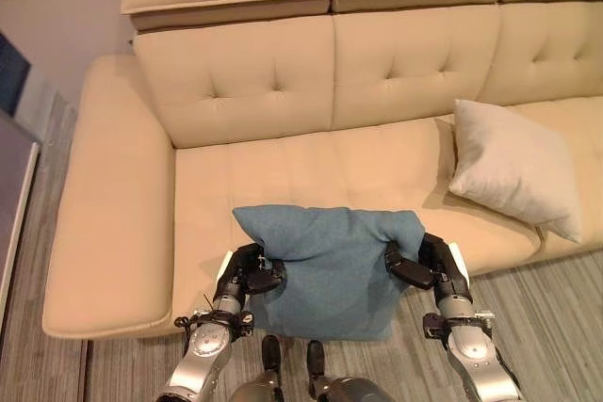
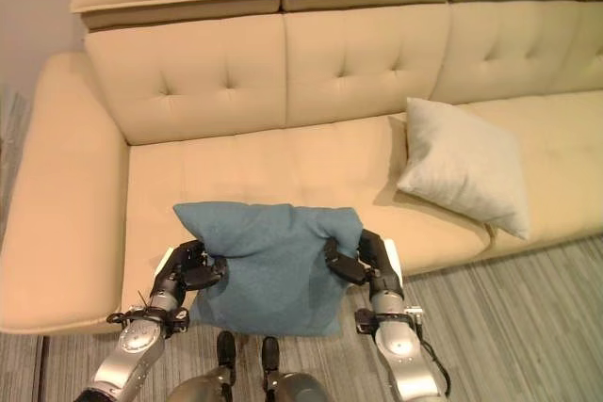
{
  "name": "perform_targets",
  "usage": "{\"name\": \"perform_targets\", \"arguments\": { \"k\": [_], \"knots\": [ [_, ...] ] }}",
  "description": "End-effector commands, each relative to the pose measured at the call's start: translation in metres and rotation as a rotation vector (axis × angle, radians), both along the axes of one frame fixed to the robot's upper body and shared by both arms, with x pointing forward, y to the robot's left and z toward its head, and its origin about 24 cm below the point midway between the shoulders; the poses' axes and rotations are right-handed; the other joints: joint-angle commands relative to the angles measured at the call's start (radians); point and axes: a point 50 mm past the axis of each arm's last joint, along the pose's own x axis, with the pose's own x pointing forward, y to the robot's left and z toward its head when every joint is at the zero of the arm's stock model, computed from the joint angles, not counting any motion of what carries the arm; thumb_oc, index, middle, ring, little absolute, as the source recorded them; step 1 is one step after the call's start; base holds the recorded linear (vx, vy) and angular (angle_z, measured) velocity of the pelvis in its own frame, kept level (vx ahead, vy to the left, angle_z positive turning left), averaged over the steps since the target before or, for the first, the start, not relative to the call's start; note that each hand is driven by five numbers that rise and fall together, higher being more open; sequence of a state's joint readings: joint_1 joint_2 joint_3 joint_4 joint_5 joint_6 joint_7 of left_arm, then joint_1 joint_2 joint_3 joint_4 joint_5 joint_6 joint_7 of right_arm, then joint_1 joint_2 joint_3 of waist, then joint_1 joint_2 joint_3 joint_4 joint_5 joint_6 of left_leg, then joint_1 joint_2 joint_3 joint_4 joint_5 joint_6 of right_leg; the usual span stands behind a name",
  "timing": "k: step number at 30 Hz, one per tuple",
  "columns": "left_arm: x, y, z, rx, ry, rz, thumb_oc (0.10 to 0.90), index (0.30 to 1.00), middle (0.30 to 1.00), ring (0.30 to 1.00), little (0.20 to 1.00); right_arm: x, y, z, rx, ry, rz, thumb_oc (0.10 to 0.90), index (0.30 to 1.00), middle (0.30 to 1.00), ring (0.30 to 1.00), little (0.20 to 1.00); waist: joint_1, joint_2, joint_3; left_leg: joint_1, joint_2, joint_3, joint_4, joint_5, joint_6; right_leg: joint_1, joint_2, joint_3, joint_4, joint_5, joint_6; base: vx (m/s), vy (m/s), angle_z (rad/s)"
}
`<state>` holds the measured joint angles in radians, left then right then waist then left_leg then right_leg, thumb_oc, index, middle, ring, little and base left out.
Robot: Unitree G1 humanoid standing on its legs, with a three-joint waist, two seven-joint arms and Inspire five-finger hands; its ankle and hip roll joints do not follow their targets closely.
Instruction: Pick up all the scattered cushions and arrange them neatly on the sofa.
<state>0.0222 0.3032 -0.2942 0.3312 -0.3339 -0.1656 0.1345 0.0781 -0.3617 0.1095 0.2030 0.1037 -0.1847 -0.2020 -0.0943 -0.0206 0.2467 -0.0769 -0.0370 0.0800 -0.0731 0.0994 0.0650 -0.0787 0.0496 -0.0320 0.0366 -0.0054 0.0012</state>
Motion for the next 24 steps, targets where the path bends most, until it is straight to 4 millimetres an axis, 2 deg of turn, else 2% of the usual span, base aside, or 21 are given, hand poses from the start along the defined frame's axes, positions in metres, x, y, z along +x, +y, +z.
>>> {"name": "perform_targets", "arguments": {
  "k": [1, 3, 7, 8, 11, 15, 18, 19, 22, 23, 24],
  "knots": [
    [0.018, 0.001, 0.056, -0.043, -0.306, -0.034, 0.400, 0.300, 0.300, 0.300, 0.300, 0.024, 0.017, 0.050, 0.061, -0.277, 0.070, 0.400, 0.300, 0.300, 0.300, 0.300, 0.040, -0.027, -0.092, -0.024, 0.006, 0.016, 0.144, -0.181, -0.026, -0.015, -0.159, 0.039, 0.174, -0.062, 0.138, 0.06, 0.084, -0.19],
    [0.018, 0.003, 0.057, -0.032, -0.312, -0.029, 0.400, 0.300, 0.300, 0.300, 0.300, 0.024, 0.019, 0.051, 0.067, -0.286, 0.072, 0.400, 0.300, 0.300, 0.300, 0.300, 0.034, -0.024, -0.087, -0.009, 0.006, 0.008, 0.142, -0.190, -0.022, -0.054, -0.153, 0.062, 0.208, -0.057, 0.139, 0.08, 0.057, 0.02],
    [0.021, 0.003, 0.062, -0.026, -0.339, -0.009, 0.400, 0.300, 0.300, 0.300, 0.300, 0.029, 0.020, 0.055, 0.063, -0.302, 0.074, 0.400, 0.300, 0.300, 0.300, 0.300, 0.016, -0.026, -0.090, 0.033, -0.013, -0.015, 0.120, -0.201, -0.023, -0.092, -0.131, 0.071, 0.105, -0.015, 0.130, 0.13, -0.002, 0.16],
    [0.023, 0.003, 0.065, -0.029, -0.352, -0.012, 0.400, 0.300, 0.300, 0.300, 0.300, 0.028, 0.019, 0.056, 0.067, -0.305, 0.072, 0.400, 0.300, 0.300, 0.300, 0.300, 0.015, -0.033, -0.092, 0.034, -0.020, -0.023, 0.124, -0.206, -0.025, -0.077, -0.137, 0.070, 0.055, -0.014, 0.129, 0.12, -0.057, 0.10],
    [0.031, 0.001, 0.076, -0.032, -0.408, 0.005, 0.400, 0.300, 0.300, 0.300, 0.300, 0.031, 0.019, 0.061, 0.063, -0.333, 0.066, 0.400, 0.300, 0.300, 0.300, 0.300, 0.017, -0.044, -0.097, 0.038, -0.020, -0.032, 0.108, -0.203, -0.037, -0.064, -0.138, 0.065, 0.015, 0.002, 0.128, 0.08, -0.096, 0.18],
    [0.042, -0.002, 0.092, -0.020, -0.473, 0.012, 0.400, 0.300, 0.300, 0.300, 0.300, 0.040, 0.018, 0.077, 0.031, -0.390, 0.068, 0.400, 0.300, 0.300, 0.300, 0.300, 0.021, -0.039, -0.125, 0.035, -0.005, -0.041, 0.052, -0.179, -0.055, -0.050, -0.129, 0.041, -0.047, 0.018, 0.117, 0.09, -0.147, 0.37],
    [0.059, -0.008, 0.116, -0.021, -0.564, 0.027, 0.400, 0.300, 0.300, 0.300, 0.300, 0.054, 0.024, 0.101, 0.007, -0.484, 0.074, 0.400, 0.300, 0.300, 0.300, 0.300, 0.027, -0.036, -0.125, 0.020, 0.010, -0.055, 0.000, -0.143, -0.072, -0.050, -0.119, 0.018, -0.101, 0.031, 0.110, 0.02, -0.142, 0.22],
    [0.071, -0.015, 0.132, -0.036, -0.622, 0.034, 0.400, 0.300, 0.300, 0.300, 0.300, 0.066, 0.031, 0.119, -0.009, -0.551, 0.075, 0.400, 0.300, 0.300, 0.300, 0.300, 0.031, -0.034, -0.118, -0.011, 0.017, -0.062, -0.013, -0.127, -0.080, -0.071, -0.113, 0.010, -0.115, 0.035, 0.107, -0.08, -0.118, 0.18],
    [0.095, -0.027, 0.169, -0.061, -0.733, 0.053, 0.400, 0.300, 0.300, 0.300, 0.300, 0.087, 0.043, 0.151, -0.029, -0.649, 0.075, 0.400, 0.300, 0.300, 0.300, 0.300, 0.030, -0.028, -0.107, -0.072, 0.022, -0.073, -0.014, -0.105, -0.092, -0.116, -0.105, 0.004, -0.124, 0.040, 0.105, -0.09, -0.078, 0.13],
    [0.108, -0.033, 0.197, -0.071, -0.811, 0.061, 0.400, 0.300, 0.300, 0.300, 0.300, 0.101, 0.045, 0.173, -0.059, -0.700, 0.063, 0.400, 0.300, 0.300, 0.300, 0.300, 0.032, -0.025, -0.102, -0.109, 0.021, -0.079, -0.014, -0.090, -0.100, -0.144, -0.102, 0.002, -0.124, 0.044, 0.104, -0.12, -0.063, 0.06],
    [0.116, -0.038, 0.215, -0.080, -0.858, 0.060, 0.400, 0.300, 0.300, 0.300, 0.300, 0.109, 0.047, 0.190, -0.070, -0.743, 0.058, 0.400, 0.300, 0.300, 0.300, 0.300, 0.030, -0.021, -0.094, -0.135, 0.019, -0.084, -0.014, -0.080, -0.107, -0.165, -0.099, 0.000, -0.124, 0.048, 0.103, -0.12, -0.059, 0.13]
  ]
}}
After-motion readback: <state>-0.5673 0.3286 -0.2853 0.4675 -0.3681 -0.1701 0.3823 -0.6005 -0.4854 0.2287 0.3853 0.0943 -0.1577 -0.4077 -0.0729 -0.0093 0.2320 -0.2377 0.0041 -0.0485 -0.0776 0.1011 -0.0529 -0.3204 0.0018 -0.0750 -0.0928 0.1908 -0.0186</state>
